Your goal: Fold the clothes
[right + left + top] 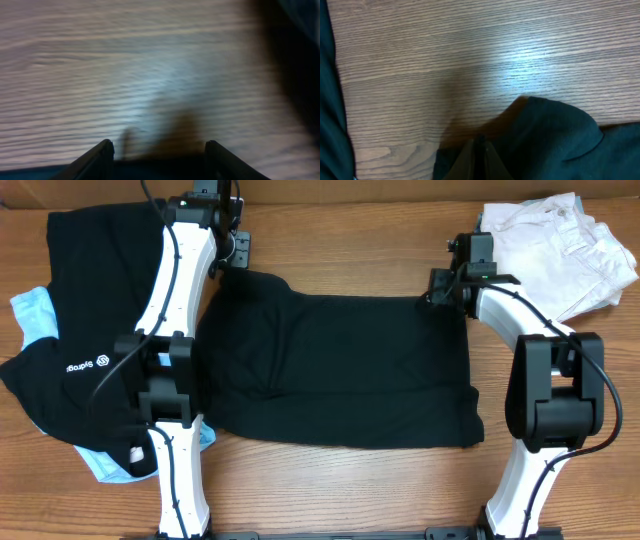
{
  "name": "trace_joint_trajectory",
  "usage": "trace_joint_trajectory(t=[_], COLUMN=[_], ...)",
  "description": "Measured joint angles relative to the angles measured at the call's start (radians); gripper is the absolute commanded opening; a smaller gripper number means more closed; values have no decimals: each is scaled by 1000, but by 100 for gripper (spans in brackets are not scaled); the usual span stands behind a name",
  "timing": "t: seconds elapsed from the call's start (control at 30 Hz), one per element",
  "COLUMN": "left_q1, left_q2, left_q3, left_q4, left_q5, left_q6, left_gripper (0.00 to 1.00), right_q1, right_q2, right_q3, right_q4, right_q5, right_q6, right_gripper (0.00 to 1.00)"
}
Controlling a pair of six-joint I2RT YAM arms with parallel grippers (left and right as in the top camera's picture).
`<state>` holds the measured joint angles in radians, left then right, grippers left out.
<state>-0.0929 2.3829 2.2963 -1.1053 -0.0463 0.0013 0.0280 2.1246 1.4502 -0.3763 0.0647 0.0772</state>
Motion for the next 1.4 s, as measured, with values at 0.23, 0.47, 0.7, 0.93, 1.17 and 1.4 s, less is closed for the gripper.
trace_joint_trajectory(t=[0.23, 0.47, 0.7, 0.93, 1.17, 1.4], left_q1=[12, 16, 16, 17, 17, 17], left_q2=[0, 0, 0, -22, -143, -171], left_q3=[0, 0, 0, 0, 1, -13], left_q4=[-25, -51, -66, -106, -232, -392], left_q5=[-4, -4, -68, -100, -101, -93], left_q6=[-3, -3, -3, -3, -29, -56], left_gripper=[4, 4, 4, 4, 4, 4], right_q1=[-39, -39, -40, -69, -111, -113], right_q2=[25, 26, 25, -50, -240, -251], right_q3=[0, 0, 11, 90, 159, 115], right_q4=[-31, -51, -106, -380, -653, -852], right_q5=[18, -16, -39, -72, -153, -173], right_q6=[0, -5, -2, -2, 27, 116], right_gripper=[53, 4, 4, 4, 4, 4])
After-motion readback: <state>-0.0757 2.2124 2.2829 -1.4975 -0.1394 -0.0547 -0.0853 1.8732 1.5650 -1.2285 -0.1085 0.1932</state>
